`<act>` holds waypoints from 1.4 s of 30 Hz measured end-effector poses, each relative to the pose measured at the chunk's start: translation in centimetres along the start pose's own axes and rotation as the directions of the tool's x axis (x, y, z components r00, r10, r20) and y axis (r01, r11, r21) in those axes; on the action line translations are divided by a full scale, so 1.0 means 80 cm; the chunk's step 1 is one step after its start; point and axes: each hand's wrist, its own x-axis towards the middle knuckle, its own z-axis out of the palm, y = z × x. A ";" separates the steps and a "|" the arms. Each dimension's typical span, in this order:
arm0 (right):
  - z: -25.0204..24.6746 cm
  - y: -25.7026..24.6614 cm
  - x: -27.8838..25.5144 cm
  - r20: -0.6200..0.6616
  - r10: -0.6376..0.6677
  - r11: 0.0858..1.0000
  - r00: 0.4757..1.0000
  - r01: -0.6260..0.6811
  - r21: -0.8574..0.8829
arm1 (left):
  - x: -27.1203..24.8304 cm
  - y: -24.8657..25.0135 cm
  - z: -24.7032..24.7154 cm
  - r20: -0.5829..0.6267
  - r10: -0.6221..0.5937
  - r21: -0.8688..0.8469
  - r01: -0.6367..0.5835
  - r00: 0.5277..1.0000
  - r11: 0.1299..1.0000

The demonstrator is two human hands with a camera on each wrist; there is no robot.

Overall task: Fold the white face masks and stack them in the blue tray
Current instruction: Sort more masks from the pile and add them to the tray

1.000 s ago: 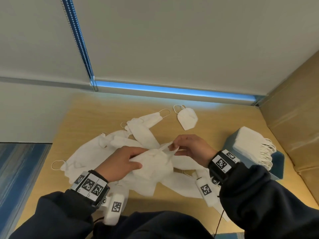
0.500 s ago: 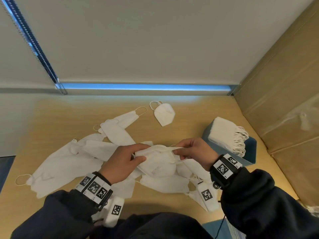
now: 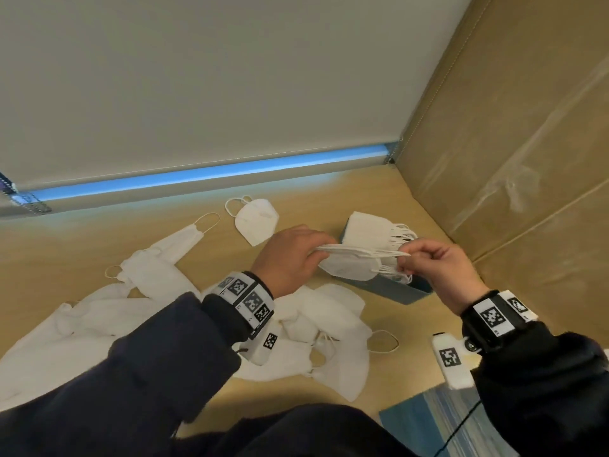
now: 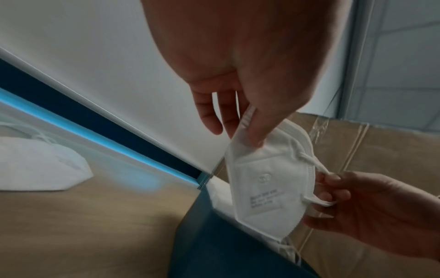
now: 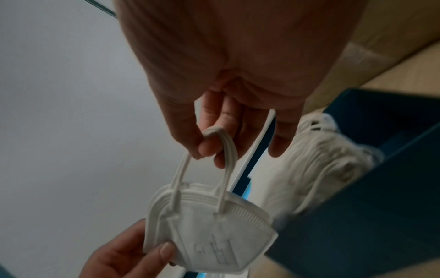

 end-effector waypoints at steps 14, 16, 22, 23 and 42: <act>-0.065 0.041 0.029 -0.138 -0.092 0.992 0.986 0.078 -0.100 | 0.098 0.002 0.062 -0.031 0.127 0.178 -0.120 0.991 0.977; -0.069 0.044 0.029 -0.123 -0.085 0.992 0.989 0.072 -0.108 | 0.094 0.002 0.068 -0.050 0.128 0.201 -0.115 0.991 0.973; -0.086 0.067 0.029 0.133 0.080 0.965 0.988 -0.043 -0.259 | 0.064 -0.005 0.092 0.152 0.152 0.253 -0.187 0.977 0.949; -0.087 0.072 0.031 0.137 0.104 0.949 0.985 -0.057 -0.309 | 0.062 -0.004 0.097 0.186 0.161 0.289 -0.211 0.969 0.934; -0.067 0.050 0.086 0.276 0.265 0.640 0.924 0.046 -0.767 | 0.066 0.022 0.142 0.241 0.122 0.424 -0.218 0.963 0.879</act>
